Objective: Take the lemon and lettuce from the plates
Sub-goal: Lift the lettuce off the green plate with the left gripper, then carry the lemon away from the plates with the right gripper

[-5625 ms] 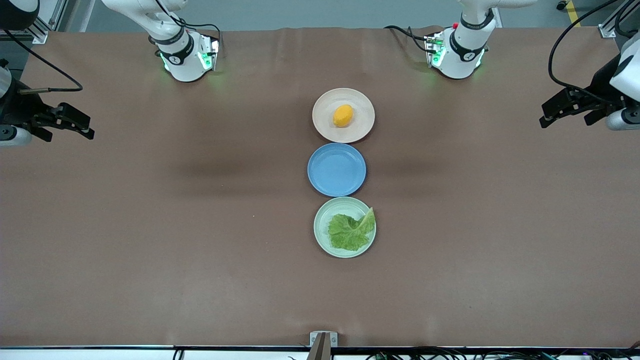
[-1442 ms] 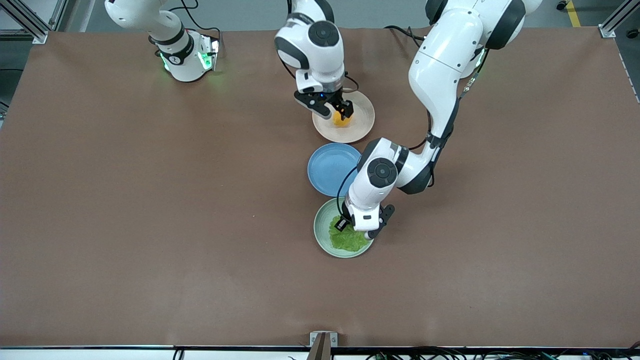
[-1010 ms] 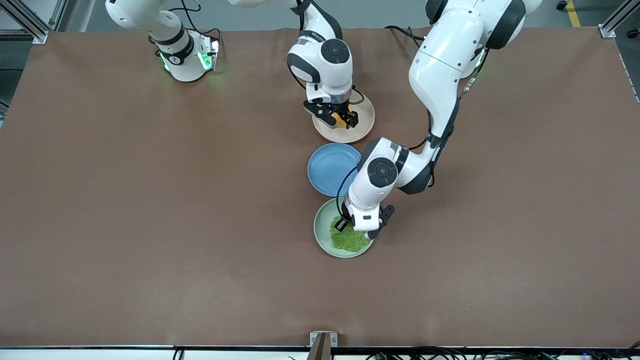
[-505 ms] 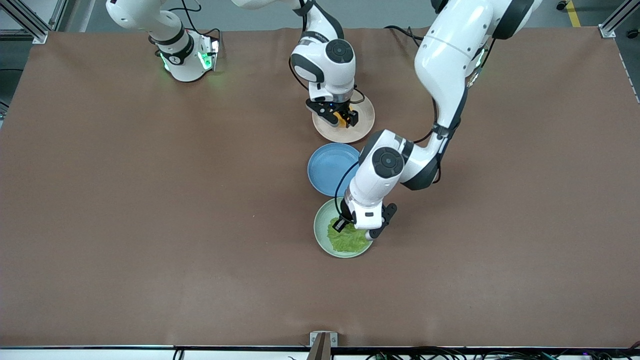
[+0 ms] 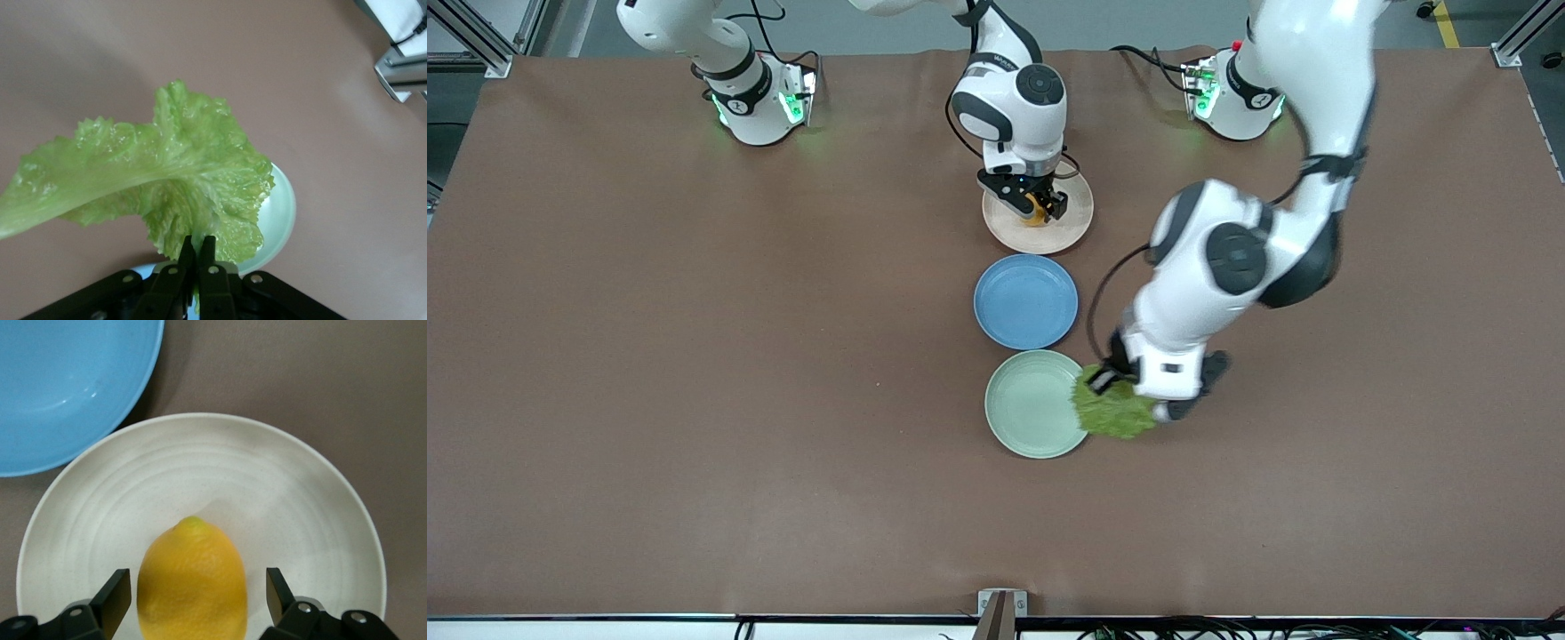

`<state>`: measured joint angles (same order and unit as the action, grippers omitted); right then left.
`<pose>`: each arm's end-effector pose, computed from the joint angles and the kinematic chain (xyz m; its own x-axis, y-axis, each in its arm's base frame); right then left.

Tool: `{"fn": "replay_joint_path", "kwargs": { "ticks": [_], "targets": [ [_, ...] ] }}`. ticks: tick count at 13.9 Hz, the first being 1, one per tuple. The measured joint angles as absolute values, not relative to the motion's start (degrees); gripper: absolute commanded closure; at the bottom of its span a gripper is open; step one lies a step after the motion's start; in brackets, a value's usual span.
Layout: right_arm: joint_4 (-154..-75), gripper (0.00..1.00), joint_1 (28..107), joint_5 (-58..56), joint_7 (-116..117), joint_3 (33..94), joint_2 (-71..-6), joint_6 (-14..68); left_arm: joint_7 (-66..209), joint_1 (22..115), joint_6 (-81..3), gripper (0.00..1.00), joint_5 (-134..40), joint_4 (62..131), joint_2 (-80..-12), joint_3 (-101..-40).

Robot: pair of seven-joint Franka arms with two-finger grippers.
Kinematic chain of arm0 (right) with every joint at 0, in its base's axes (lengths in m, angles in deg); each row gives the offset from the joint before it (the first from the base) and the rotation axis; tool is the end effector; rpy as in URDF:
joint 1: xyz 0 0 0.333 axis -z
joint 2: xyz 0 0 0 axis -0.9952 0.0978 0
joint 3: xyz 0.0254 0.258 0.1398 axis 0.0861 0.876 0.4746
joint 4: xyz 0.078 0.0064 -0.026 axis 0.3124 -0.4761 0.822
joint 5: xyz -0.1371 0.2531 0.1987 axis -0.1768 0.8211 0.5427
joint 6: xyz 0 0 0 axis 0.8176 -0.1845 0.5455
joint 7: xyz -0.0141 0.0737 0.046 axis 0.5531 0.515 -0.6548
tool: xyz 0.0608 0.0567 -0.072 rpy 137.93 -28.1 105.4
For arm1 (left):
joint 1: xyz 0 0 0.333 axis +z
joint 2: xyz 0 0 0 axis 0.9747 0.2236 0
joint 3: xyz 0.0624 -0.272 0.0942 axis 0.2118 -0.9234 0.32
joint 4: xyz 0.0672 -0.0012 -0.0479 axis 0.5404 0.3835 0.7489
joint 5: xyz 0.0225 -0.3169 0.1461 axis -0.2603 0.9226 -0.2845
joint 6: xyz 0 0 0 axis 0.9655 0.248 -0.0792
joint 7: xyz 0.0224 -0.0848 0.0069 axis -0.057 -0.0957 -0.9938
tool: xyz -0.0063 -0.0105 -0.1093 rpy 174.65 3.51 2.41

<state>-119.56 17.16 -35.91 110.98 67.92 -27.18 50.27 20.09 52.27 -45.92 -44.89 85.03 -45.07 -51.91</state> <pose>0.2470 0.5598 0.2218 0.7576 -0.6526 -0.0109 -0.6527 -0.7576 -0.0045 0.5898 -0.2783 0.3993 0.7813 0.6203 -0.0687 0.6184 -0.7548 0.2187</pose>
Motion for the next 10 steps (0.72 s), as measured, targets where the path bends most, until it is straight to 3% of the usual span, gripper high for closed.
{"fn": "replay_joint_path", "kwargs": {
  "ticks": [2, 4, 7, 10],
  "targets": [
    [-118.32, 0.56, 16.69, -37.17, 112.03, 67.92, -26.11, 50.35, 28.41, 55.7, -45.55, 1.0, -44.89, 92.61, -50.61, -51.93],
    [-117.5, 0.98, 16.44, -39.64, 112.28, 67.92, -25.51, 50.31, 36.11, 58.37, -45.58, 1.0, -44.89, 100.07, -55.29, -51.93],
    [-116.82, 1.0, 16.57, -41.05, 112.31, 67.38, -25.46, 49.73, 48.04, 62.24, -45.6, 1.0, -44.89, 108.46, -59.71, -51.93],
    [-114.77, 1.0, 19.09, -41.25, 105.31, 66.74, -27.17, 44.12, 57.67, 65.37, -45.81, 1.0, -45.12, 113.29, -60.78, -51.92]
  ]
}}
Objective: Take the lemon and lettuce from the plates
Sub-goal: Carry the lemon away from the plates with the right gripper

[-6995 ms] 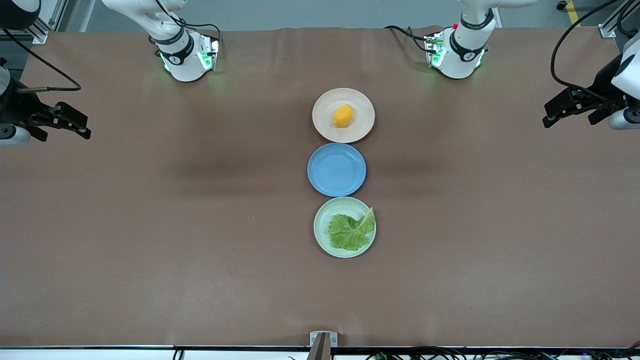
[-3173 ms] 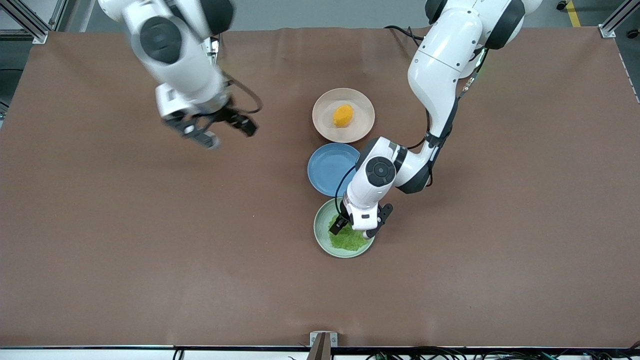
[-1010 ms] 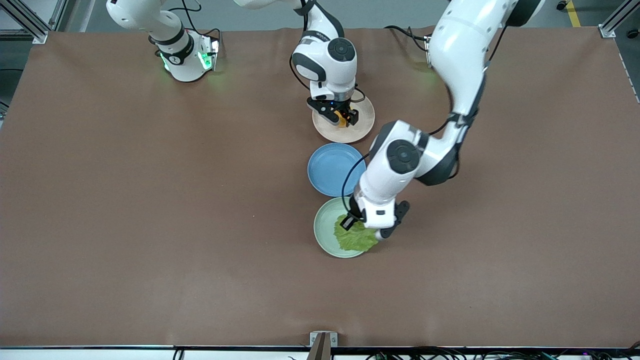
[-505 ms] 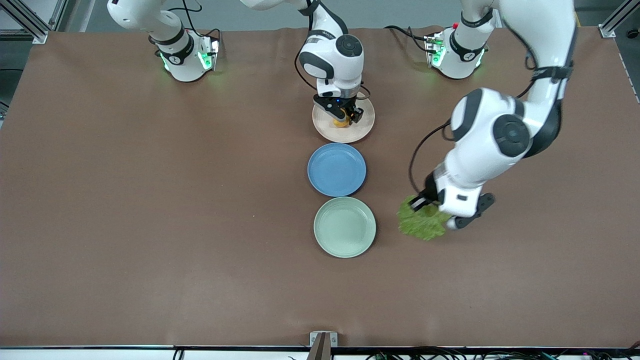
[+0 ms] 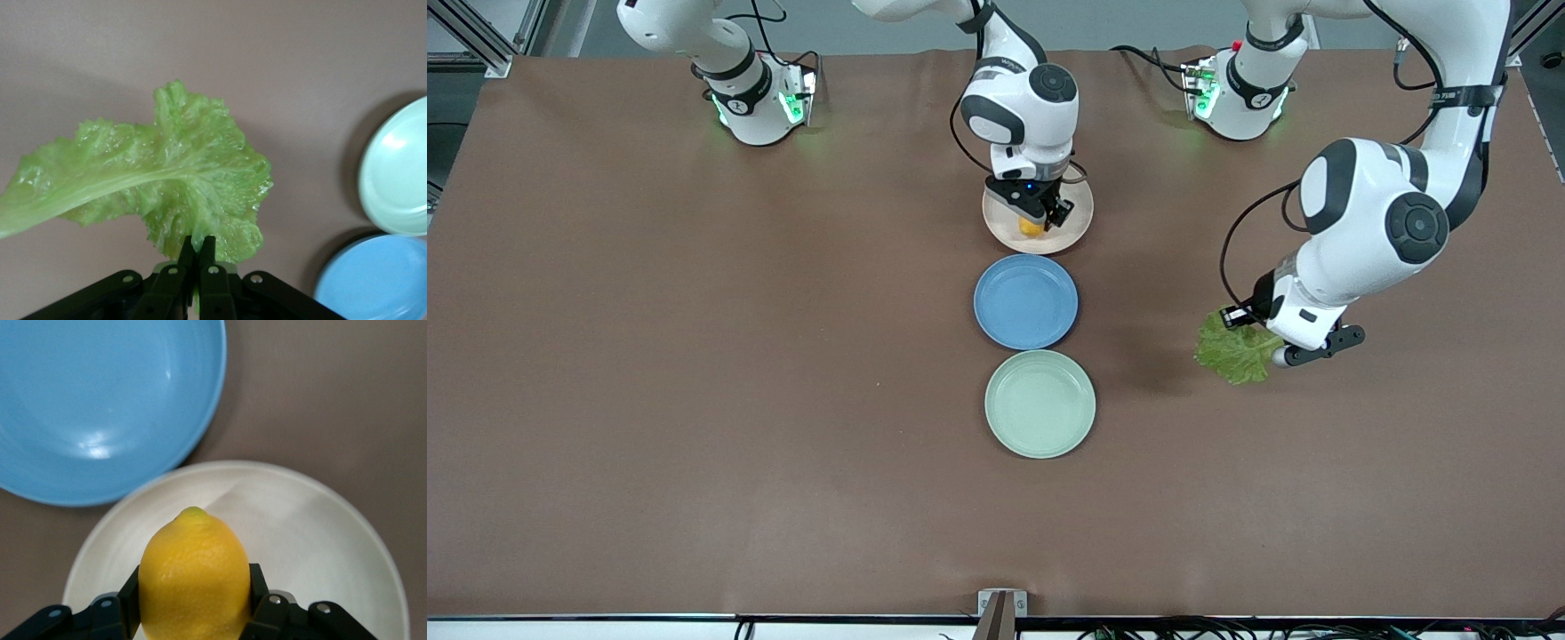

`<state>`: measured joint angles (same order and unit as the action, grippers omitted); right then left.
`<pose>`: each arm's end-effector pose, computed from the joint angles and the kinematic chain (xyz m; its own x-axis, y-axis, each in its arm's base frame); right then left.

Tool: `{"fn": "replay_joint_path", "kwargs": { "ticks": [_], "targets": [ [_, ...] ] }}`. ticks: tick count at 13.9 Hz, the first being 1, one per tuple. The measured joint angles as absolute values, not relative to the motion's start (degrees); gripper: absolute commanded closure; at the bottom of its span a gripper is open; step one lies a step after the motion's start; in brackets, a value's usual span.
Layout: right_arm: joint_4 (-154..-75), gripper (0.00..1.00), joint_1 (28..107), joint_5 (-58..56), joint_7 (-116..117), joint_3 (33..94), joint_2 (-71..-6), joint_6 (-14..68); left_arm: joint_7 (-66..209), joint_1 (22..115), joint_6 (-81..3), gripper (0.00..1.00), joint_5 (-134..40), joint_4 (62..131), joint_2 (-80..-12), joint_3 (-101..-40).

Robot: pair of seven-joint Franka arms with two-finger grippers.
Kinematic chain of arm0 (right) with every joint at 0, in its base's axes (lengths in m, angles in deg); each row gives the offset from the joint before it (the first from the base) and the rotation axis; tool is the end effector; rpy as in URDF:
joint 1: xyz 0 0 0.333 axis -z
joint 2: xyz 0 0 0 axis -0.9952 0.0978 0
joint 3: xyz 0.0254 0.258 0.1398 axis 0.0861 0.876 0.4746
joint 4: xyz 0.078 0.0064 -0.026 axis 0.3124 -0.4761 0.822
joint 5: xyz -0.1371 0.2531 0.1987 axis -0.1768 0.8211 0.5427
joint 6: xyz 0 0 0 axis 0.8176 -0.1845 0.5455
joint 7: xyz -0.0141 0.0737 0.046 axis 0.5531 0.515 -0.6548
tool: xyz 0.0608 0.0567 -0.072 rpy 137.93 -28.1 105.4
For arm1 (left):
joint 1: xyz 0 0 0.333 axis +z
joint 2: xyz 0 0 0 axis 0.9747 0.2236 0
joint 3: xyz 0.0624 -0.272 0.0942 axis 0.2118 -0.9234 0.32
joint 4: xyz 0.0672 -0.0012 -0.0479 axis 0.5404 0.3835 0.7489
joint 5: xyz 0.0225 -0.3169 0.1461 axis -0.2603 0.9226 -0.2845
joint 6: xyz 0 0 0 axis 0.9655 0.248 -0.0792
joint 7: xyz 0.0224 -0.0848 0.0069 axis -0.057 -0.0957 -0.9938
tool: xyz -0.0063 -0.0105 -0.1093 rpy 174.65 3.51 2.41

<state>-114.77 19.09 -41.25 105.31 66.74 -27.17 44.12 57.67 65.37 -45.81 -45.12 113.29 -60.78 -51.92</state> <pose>0.2829 0.5571 0.2446 0.8248 -0.5611 0.0704 -0.5628 -0.8266 0.0060 0.5247 -0.1141 0.3526 0.9596 0.2555 -0.1181 0.2690 -0.9560 0.1171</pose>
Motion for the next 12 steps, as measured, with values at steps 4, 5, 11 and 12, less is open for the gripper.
{"fn": "replay_joint_path", "kwargs": {
  "ticks": [4, 5, 11, 12],
  "targets": [
    [-114.47, 1.0, 28.86, -40.89, 85.93, 66.45, -35.14, 36.59, 65.07, 68.96, -47.89, 1.0, -48.51, 117.18, -60.64, -51.92],
    [-115.31, 1.0, 31.88, -40.31, 79.96, 66.41, -36.88, 35.8, 66.91, 69.7, -49.12, 1.0, -48.71, 118.17, -60.53, -51.92],
    [-127.18, 1.0, 52.72, -38.99, 44.75, 66.12, -43.33, 37.24, 71.46, 70.47, -59.33, 1.0, -48.75, 123.81, -57.87, -52.25],
    [-129.07, 1.0, 56.22, -38.96, 39.51, 66.1, -43.77, 38.48, 71.66, 70.47, -60.6, 1.0, -48.75, 124.34, -57.28, -52.28]
  ]
}}
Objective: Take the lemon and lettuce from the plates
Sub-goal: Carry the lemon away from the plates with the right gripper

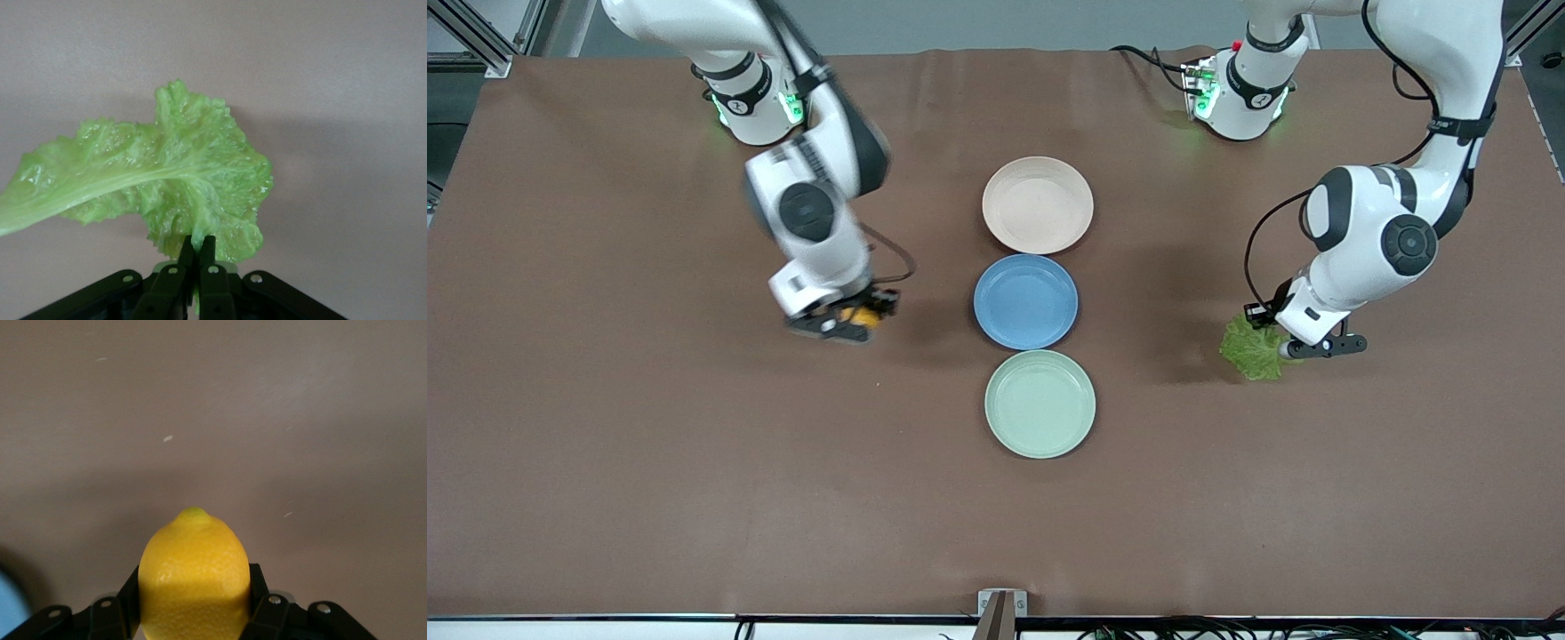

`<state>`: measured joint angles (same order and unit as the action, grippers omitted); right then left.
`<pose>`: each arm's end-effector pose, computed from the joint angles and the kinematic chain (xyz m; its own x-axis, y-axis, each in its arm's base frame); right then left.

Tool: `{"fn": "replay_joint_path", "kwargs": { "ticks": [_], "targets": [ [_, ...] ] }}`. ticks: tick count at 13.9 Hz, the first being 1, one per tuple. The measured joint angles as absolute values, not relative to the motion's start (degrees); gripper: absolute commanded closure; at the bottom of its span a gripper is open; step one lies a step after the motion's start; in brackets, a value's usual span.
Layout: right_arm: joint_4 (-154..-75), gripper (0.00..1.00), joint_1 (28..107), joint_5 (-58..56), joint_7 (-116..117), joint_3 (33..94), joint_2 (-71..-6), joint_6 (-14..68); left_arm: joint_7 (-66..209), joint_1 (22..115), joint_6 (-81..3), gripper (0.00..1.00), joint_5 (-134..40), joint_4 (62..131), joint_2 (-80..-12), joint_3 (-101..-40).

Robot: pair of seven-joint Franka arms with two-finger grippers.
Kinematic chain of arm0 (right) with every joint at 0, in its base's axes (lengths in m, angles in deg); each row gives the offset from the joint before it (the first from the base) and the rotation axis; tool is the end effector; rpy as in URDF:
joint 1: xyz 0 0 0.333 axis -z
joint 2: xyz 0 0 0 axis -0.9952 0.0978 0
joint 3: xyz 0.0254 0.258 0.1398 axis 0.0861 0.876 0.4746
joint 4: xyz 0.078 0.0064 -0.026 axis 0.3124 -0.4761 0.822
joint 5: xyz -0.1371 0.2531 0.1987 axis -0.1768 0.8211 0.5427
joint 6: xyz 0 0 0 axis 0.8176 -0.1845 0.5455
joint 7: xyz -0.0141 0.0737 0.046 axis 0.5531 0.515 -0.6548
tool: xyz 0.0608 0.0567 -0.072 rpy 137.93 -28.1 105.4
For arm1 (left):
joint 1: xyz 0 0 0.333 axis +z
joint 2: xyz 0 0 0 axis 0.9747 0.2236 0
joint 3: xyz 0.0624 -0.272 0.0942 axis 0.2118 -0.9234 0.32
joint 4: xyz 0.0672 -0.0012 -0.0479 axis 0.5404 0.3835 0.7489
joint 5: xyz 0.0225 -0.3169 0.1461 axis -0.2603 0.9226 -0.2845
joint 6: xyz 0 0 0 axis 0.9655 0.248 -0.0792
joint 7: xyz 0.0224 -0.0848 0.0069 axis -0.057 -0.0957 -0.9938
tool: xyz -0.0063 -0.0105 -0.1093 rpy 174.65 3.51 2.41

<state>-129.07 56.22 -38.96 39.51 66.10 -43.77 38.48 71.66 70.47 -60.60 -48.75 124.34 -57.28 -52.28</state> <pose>0.5057 0.2384 0.3109 0.9888 -0.1426 -0.0434 -0.1394 -0.9878 0.0693 0.5044 -0.0597 0.2676 0.9935 0.0901 -0.0702 0.0952 -0.9928 0.0722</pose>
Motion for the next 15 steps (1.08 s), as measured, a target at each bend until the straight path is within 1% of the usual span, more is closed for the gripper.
{"fn": "replay_joint_path", "kwargs": {
  "ticks": [2, 4, 6, 10, 11, 12, 13, 14, 15],
  "targets": [
    [-132.85, 1.0, 62.33, -38.94, 30.25, 66.12, -44.03, 42.4, 71.82, 70.46, -63.0, 0.98, -48.75, 125.49, -56.47, -52.39],
    [-137.01, 1.0, 67.44, -38.93, 22.09, 66.15, -44.02, 48.19, 71.84, 70.4, -64.38, 0.96, -48.76, 126.46, -55.77, -52.52],
    [-140.23, 1.0, 71.62, -38.93, 15.67, 66.18, -43.73, 53.44, 72.17, 70.35, -66.02, 0.96, -48.76, 127.35, -55.13, -52.57],
    [-141.6, 1.0, 77.22, -38.7, 8.62, 66.35, -40.3, 57.89, 74.07, 70.49, -67.17, 0.94, -48.76, 128.14, -54.59, -52.5],
    [-141.56, 1.0, 77.94, -37.62, 7.29, 66.5, -39.23, 58.68, 74.12, 70.5, -67.18, 0.82, -48.76, 128.22, -54.59, -52.5],
    [-141.4, 1.0, 78.4, -35.28, 4.97, 66.68, -38.35, 59.23, 74.18, 70.5, -67.2, 0.53, -48.77, 128.31, -54.58, -52.5],
    [-141.06, 1.0, 78.73, -32.09, 1.64, 66.84, -37.67, 59.42, 74.24, 70.5, -67.23, 0.17, -48.77, 128.39, -54.57, -52.5],
    [-140.62, 1.0, 79.02, -28.78, -1.99, 66.87, -37.26, 59.36, 74.28, 70.5, -67.33, 0.0, -48.77, 128.41, -54.57, -52.5],
    [-140.13, 1.0, 79.36, -25.81, -5.42, 66.87, -37.03, 59.15, 74.29, 70.5, -67.52, 0.0, -48.77, 128.4, -54.58, -52.5]
  ]
}}
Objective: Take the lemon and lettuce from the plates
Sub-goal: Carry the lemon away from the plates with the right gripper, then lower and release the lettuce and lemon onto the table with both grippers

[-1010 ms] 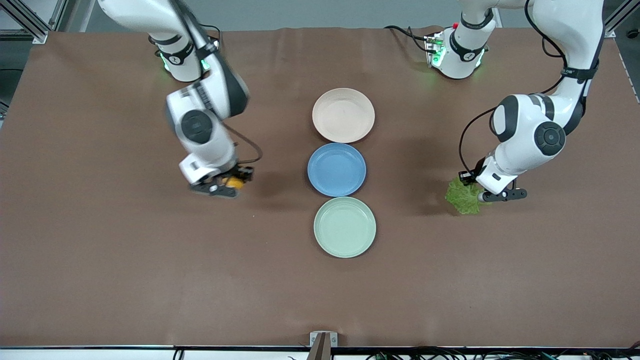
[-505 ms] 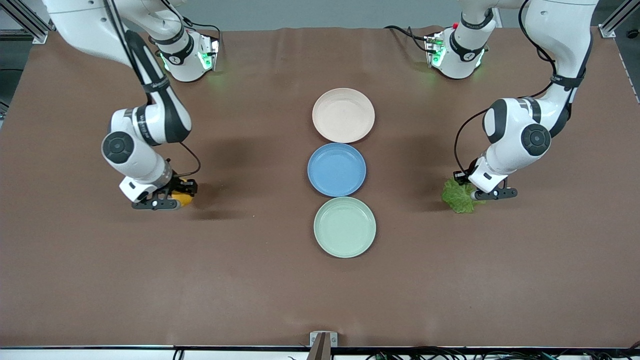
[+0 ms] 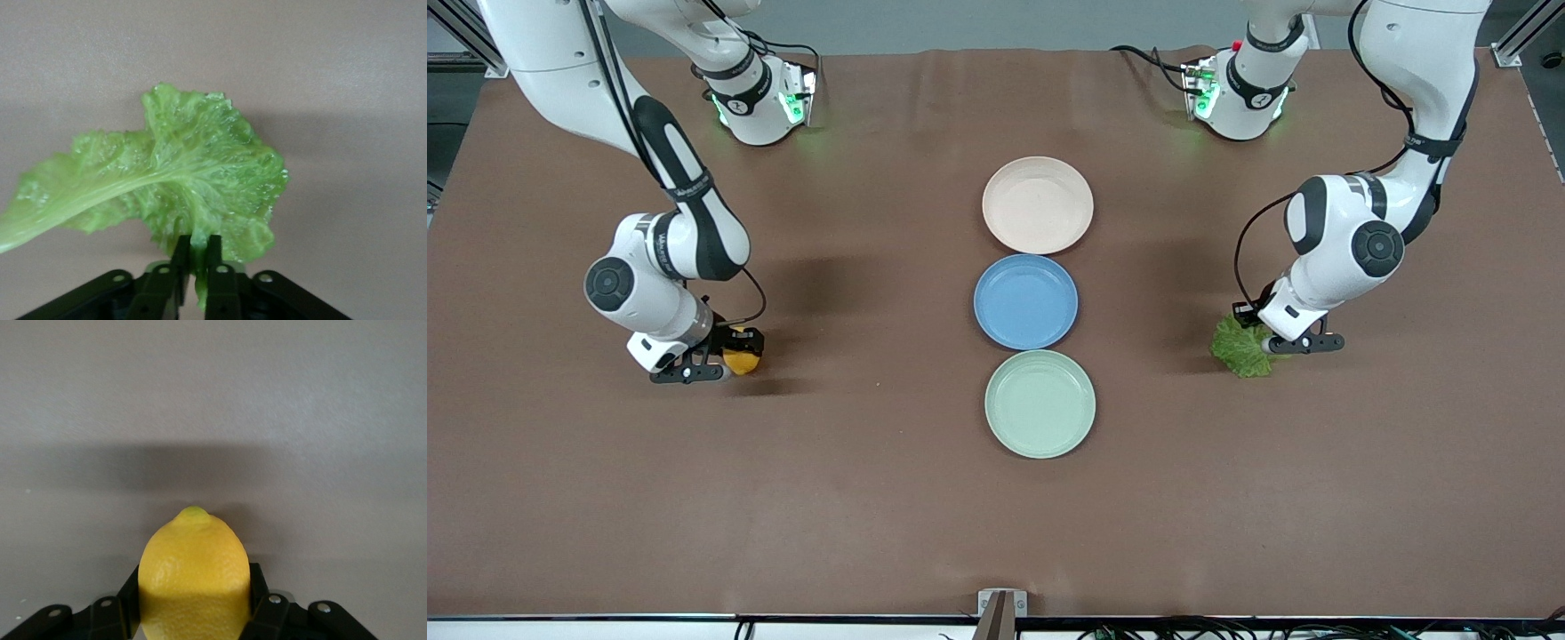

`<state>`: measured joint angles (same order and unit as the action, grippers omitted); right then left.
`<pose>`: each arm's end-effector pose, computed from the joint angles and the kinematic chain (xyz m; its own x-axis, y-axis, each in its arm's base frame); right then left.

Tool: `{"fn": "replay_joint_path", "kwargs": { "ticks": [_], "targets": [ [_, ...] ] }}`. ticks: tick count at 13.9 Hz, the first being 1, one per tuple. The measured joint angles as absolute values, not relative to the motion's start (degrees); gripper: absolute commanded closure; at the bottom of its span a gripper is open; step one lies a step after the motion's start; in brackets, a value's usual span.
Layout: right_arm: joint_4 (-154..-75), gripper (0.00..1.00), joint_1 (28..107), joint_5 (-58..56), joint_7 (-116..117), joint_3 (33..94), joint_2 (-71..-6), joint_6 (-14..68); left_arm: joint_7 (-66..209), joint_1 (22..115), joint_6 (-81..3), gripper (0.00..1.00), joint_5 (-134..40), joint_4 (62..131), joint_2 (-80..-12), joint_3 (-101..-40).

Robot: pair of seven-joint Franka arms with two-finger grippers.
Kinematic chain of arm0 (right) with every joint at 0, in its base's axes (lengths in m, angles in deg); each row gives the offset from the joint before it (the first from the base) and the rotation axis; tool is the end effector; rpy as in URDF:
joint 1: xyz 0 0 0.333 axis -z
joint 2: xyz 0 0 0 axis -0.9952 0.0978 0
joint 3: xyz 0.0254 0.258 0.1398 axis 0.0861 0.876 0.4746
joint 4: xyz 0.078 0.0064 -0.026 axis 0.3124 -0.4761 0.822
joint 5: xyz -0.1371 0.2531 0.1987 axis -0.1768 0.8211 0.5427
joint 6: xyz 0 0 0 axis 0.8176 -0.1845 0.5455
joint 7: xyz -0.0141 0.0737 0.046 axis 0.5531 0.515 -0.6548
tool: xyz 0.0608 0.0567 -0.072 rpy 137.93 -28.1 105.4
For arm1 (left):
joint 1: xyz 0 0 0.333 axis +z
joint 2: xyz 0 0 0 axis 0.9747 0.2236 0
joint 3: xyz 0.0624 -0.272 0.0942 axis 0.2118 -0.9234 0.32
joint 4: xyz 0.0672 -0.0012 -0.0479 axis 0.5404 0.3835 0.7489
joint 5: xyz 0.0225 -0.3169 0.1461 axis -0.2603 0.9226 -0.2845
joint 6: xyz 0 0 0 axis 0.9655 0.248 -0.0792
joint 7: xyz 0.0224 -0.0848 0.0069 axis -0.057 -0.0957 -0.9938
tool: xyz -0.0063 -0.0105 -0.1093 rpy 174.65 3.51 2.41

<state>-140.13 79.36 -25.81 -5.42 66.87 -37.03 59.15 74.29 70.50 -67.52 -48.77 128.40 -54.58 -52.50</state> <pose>0.5288 0.0231 0.2060 0.9979 0.0640 -0.0138 0.0624 -0.9935 -0.0950 0.4898 -0.0575 0.2295 0.9967 0.0506 -0.0631 0.0546 -0.9964 0.0641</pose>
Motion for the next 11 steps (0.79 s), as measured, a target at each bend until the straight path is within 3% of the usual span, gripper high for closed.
{"fn": "replay_joint_path", "kwargs": {
  "ticks": [5, 7, 8, 9, 11],
  "targets": [
    [-138.22, 0.99, 79.83, -22.12, -9.94, 67.23, -35.8, 58.38, 74.29, 70.59, -67.82, 0.0, -48.77, 127.57, -55.34, -52.48],
    [-137.87, 0.92, 79.6, -22.09, -9.89, 67.51, -35.56, 58.38, 74.36, 71.17, -64.76, 0.0, -48.77, 126.48, -56.87, -52.45],
    [-137.69, 0.55, 79.55, -22.08, -9.89, 67.59, -35.45, 58.38, 74.77, 71.72, -61.28, 0.0, -48.77, 125.35, -57.97, -52.41],
    [-137.46, 0.01, 79.54, -22.07, -9.88, 67.64, -35.31, 58.38, 75.98, 72.45, -56.8, 0.0, -48.77, 123.8, -59.22, -52.39],
    [-136.66, 0.0, 79.54, -21.99, -9.84, 67.65, -34.75, 58.38, 79.26, 74.11, -47.6, 0.0, -48.81, 120.1, -61.99, -52.2]
  ]
}}
